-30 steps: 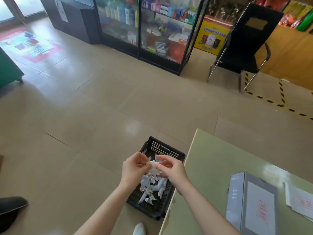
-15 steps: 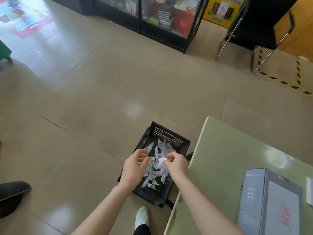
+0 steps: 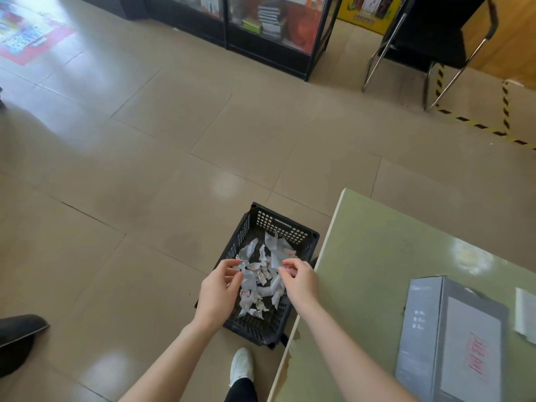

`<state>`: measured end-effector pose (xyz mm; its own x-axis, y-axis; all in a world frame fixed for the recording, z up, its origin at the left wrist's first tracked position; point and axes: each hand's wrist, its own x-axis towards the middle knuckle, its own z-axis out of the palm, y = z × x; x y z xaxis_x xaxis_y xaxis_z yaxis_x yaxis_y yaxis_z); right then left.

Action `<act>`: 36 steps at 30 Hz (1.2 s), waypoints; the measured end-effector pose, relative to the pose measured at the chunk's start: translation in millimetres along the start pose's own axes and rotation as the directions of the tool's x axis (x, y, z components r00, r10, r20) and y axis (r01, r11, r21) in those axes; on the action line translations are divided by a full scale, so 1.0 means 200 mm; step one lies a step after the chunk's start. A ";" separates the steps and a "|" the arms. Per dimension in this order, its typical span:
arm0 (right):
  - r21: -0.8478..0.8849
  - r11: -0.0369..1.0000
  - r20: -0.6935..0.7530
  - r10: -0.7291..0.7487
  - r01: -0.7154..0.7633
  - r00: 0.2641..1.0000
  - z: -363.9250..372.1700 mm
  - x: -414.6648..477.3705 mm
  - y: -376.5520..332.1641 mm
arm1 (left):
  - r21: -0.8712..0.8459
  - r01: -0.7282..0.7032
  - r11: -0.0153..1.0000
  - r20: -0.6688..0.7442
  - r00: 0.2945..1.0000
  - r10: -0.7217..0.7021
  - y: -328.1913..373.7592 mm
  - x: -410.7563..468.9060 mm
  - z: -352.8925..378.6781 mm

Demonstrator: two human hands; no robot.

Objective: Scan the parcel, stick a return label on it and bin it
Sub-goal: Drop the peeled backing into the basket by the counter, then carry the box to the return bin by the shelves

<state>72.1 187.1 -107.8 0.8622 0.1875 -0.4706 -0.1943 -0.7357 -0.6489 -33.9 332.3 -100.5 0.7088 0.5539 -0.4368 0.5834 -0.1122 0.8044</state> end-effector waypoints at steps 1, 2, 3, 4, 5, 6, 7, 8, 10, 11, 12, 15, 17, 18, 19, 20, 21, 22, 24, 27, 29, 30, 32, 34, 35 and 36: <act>0.027 0.999 -0.019 -0.024 0.025 1.000 -0.04 -0.01 -0.01 | 0.007 -0.005 1.000 0.011 1.000 0.005 0.02 -0.01 0.02; 0.047 0.997 -0.041 -0.054 0.056 0.998 -0.08 -0.04 -0.02 | 0.011 -0.012 1.000 0.023 1.000 0.012 0.04 -0.03 0.04; 0.057 0.994 -0.064 -0.086 0.089 0.994 -0.14 -0.06 -0.02 | 0.008 -0.022 1.000 0.036 0.999 0.022 0.07 -0.05 0.06; 0.057 0.991 -0.085 -0.118 0.123 0.989 -0.20 -0.09 -0.02 | 0.001 -0.033 0.999 0.052 0.998 0.032 0.10 -0.07 0.09; 0.044 0.987 -0.105 -0.149 0.154 0.983 -0.27 -0.13 -0.01 | -0.003 -0.044 0.999 0.072 0.996 0.044 0.13 -0.09 0.12; 0.011 0.982 -0.126 -0.185 0.188 0.975 -0.35 -0.17 0.01 | -0.002 -0.057 0.998 0.099 0.994 0.056 0.17 -0.12 0.16; -0.039 0.975 -0.152 -0.224 0.221 0.963 -0.43 -0.21 0.04 | -0.001 -0.073 0.997 0.131 0.989 0.072 0.21 -0.15 0.20; -0.094 0.964 -0.188 -0.262 0.248 0.947 -0.51 -0.25 0.08 | -0.004 -0.091 0.996 0.169 0.982 0.090 0.26 -0.19 0.25; -0.190 0.948 -0.279 -0.301 0.255 0.912 -0.69 -0.34 0.18 | -0.023 -0.128 0.992 0.248 0.960 0.130 0.35 -0.28 0.36; -0.235 0.945 -0.323 -0.298 0.229 0.898 -0.77 -0.39 0.23 | -0.035 -0.141 0.989 0.286 0.947 0.145 0.39 -0.33 0.42; -0.282 0.942 -0.365 -0.280 0.181 0.888 -0.85 -0.43 0.29 | -0.043 -0.151 0.988 0.321 0.934 0.157 0.43 -0.39 0.48; -0.421 0.905 -0.460 -0.155 -0.062 0.874 -1.05 -0.55 0.49 | -0.033 -0.196 0.980 0.408 0.893 0.192 0.52 -0.54 0.68; -0.407 0.896 -0.476 -0.043 -0.176 0.878 -1.15 -0.62 0.62 | -0.014 -0.214 0.977 0.459 0.866 0.196 0.56 -0.65 0.81; -0.367 0.908 -0.466 0.009 -0.202 0.885 -1.18 -0.65 0.68 | 0.002 -0.218 0.976 0.484 0.854 0.190 0.58 -0.69 0.86; -0.317 0.924 -0.447 0.054 -0.214 0.893 -1.22 -0.68 0.74 | 0.024 -0.226 0.974 0.506 0.843 0.183 0.59 -0.74 0.92; -0.264 0.940 -0.420 0.091 -0.217 0.903 -1.24 -0.70 0.80 | 0.047 -0.236 0.971 0.523 0.834 0.178 0.60 -0.78 0.98; -0.200 0.957 -0.384 0.121 -0.211 0.915 -1.27 -0.72 0.85 | 0.068 -0.243 0.968 0.534 0.828 0.170 0.61 -0.82 1.03; -0.117 0.974 -0.339 0.145 -0.194 0.930 -1.29 -0.73 0.90 | 0.082 -0.241 0.967 0.540 0.826 0.160 0.62 -0.86 1.07; 0.058 0.989 -0.231 0.149 -0.139 0.961 -1.32 -0.74 0.97 | 0.091 -0.213 0.973 0.542 0.830 0.132 0.63 -0.91 1.14; 0.217 0.971 -0.114 0.130 -0.103 0.985 -1.34 -0.75 1.03 | 0.102 -0.155 0.983 0.529 0.845 0.078 0.66 -0.97 1.22; 0.267 0.959 -0.073 0.121 -0.097 0.990 -1.35 -0.76 1.05 | 0.102 -0.118 0.988 0.504 0.862 0.051 0.67 -1.00 1.26; 0.275 0.957 -0.057 0.111 -0.092 0.992 -1.35 -0.76 1.06 | 0.111 -0.113 0.987 0.490 0.871 0.045 0.68 -1.02 1.27; 0.285 0.956 -0.043 0.084 -0.068 0.996 -1.37 -0.77 1.07 | 0.141 -0.126 0.982 0.473 0.880 0.045 0.69 -1.04 1.28; 0.288 0.957 -0.054 0.058 -0.040 0.997 -1.40 -0.79 1.07 | 0.162 -0.147 0.976 0.470 0.881 0.054 0.71 -1.06 1.28; 0.290 0.957 -0.069 0.046 -0.024 0.997 -1.42 -0.81 1.07 | 0.155 -0.159 0.975 0.470 0.880 0.069 0.72 -1.07 1.28; 0.294 0.956 -0.086 0.037 -0.010 0.996 -1.44 -0.82 1.06 | 0.139 -0.173 0.975 0.471 0.878 0.088 0.74 -1.08 1.28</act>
<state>23.7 -188.3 4.5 0.8916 0.1031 -0.4410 -0.3319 -0.5138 -0.7911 0.2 -15.0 9.9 0.8604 0.0880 -0.5020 0.5017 -0.3200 0.8037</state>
